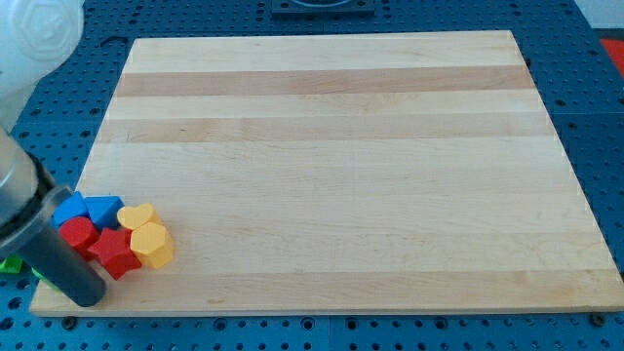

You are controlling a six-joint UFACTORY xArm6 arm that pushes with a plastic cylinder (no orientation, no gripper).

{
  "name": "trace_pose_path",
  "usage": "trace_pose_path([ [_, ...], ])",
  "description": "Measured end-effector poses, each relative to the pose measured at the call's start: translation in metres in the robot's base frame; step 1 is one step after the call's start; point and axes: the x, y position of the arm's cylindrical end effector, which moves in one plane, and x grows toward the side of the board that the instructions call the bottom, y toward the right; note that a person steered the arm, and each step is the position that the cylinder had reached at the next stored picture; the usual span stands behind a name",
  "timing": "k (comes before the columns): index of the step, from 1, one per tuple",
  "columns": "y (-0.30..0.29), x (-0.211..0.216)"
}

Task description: Point at the yellow hexagon

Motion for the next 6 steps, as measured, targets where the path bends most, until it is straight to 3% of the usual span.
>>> trace_pose_path([
  [4,0.030,0.000],
  [6,0.107,-0.007],
])
